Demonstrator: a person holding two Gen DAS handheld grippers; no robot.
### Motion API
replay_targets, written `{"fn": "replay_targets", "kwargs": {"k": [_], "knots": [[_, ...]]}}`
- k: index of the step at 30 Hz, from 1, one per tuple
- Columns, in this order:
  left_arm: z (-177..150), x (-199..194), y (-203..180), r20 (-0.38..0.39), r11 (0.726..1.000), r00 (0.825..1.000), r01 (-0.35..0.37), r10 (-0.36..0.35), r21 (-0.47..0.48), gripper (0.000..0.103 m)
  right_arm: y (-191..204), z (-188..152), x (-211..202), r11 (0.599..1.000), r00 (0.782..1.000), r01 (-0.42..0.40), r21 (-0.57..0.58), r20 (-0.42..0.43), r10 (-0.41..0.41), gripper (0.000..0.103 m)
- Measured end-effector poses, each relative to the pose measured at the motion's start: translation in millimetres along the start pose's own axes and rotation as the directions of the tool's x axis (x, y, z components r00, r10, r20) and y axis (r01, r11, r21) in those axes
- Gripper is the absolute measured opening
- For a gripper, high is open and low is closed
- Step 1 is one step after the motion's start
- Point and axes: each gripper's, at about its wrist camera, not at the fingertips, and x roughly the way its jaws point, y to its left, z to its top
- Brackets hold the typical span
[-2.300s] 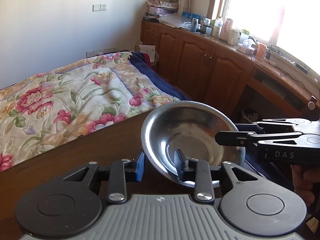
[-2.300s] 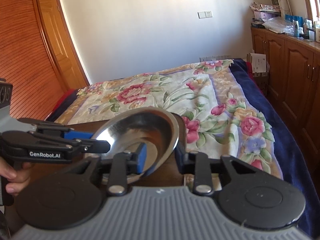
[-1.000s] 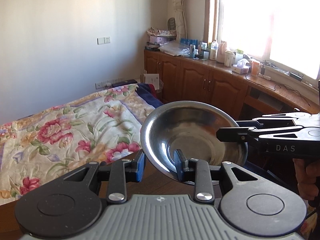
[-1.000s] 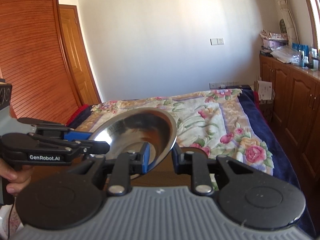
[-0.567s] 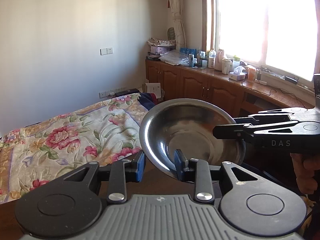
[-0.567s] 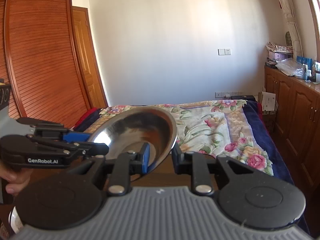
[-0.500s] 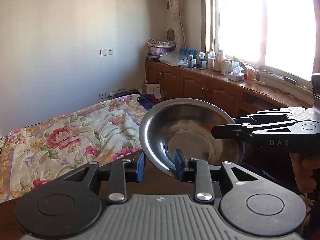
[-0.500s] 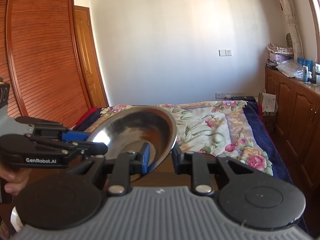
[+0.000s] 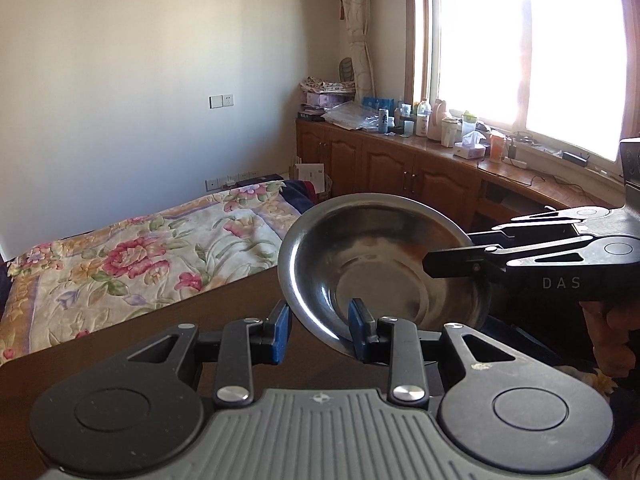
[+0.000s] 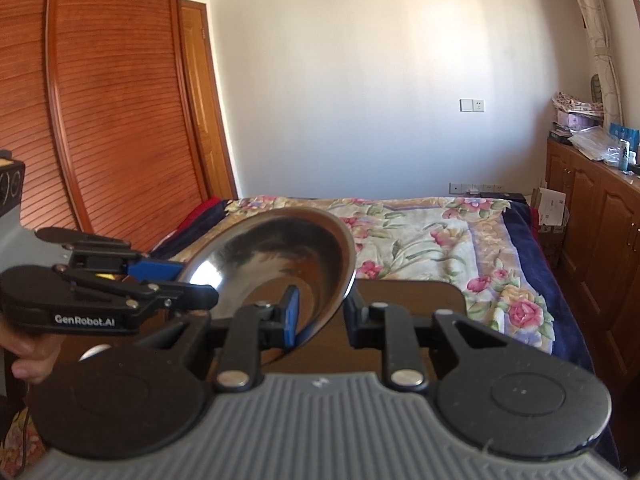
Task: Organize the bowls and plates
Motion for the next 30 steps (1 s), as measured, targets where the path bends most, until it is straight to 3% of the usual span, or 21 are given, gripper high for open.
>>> {"fn": "replay_targets", "kwargs": {"k": [12,30], "knots": [[-41.8,-30.9,-8.0,-0.009,1.0,1.0,-0.003,0.002,-0.015,0.032,26.2,-29.8,-15.2,1.0,0.999,-0.03,-0.002,-0.04,0.03,0.026],[-102.1,-45.6,-20.4,-0.043,0.999,0.999,0.0,-0.002,-0.052,0.032,49.3,-74.8,-27.4,0.998,0.994,-0.058,0.017,-0.087,0.059,0.026]]}}
